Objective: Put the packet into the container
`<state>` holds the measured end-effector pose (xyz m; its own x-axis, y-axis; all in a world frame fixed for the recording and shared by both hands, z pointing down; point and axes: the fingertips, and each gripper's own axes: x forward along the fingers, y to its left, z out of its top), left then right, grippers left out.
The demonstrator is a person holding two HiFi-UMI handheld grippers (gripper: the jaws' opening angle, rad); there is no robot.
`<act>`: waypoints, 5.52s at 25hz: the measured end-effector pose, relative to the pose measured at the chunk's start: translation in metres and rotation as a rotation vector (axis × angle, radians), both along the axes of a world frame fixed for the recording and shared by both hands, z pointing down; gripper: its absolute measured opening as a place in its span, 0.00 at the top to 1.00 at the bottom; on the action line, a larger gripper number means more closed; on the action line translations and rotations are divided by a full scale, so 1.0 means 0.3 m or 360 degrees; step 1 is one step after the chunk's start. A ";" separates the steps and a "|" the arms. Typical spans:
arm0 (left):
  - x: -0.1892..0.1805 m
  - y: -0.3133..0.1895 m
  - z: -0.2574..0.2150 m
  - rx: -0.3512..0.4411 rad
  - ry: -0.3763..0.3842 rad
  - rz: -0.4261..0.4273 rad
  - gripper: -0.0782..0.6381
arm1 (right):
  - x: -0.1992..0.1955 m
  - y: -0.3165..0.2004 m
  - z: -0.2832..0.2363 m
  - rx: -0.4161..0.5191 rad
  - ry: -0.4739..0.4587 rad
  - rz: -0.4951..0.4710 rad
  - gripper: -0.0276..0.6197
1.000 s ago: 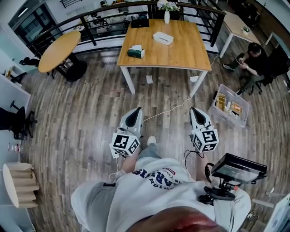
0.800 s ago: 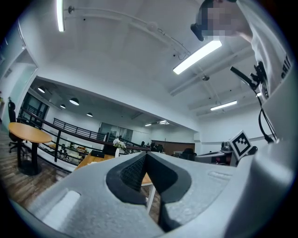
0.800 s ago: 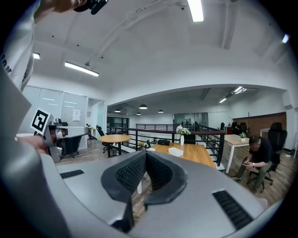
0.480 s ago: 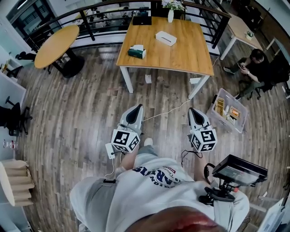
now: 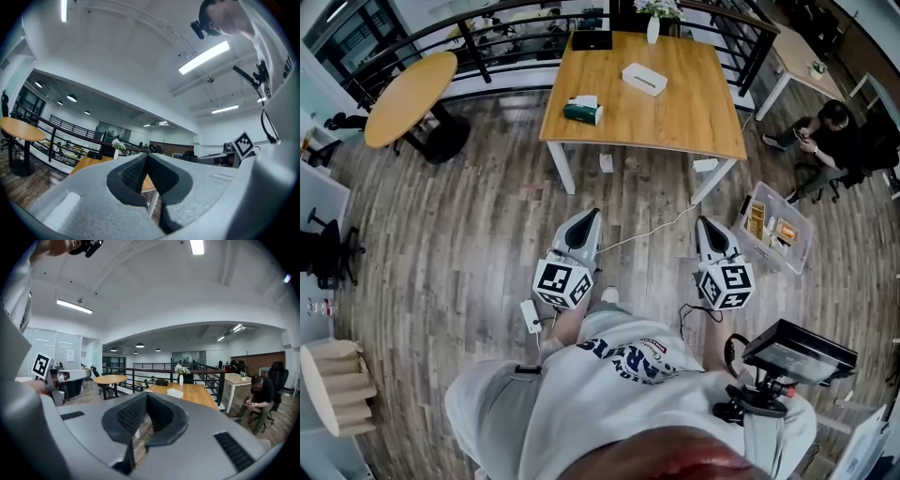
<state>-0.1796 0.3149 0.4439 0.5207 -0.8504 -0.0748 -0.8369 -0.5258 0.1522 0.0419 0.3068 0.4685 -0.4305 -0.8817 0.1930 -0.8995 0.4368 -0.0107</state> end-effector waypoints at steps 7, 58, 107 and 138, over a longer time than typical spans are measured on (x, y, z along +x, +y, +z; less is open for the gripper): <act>-0.060 -0.130 -0.010 0.0009 0.0008 0.0026 0.89 | -0.048 -0.114 -0.012 -0.0002 0.0016 0.0037 0.95; -0.072 -0.416 0.061 -0.0002 -0.0075 0.0156 0.89 | -0.097 -0.389 0.091 -0.0050 -0.0058 0.0086 0.95; 0.321 -1.164 -0.036 -0.0028 -0.0168 0.0054 0.89 | 0.288 -1.258 0.113 -0.0103 -0.0196 -0.0040 0.95; 0.371 -1.318 0.016 0.0010 -0.0233 0.0032 0.89 | 0.332 -1.427 0.203 -0.0165 -0.0177 -0.0103 0.95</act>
<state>-0.0682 -0.0806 0.4486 0.5431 -0.8396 -0.0019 -0.8393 -0.5430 0.0260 0.1416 -0.1214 0.5294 -0.5098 -0.8292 0.2293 -0.8601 0.4855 -0.1567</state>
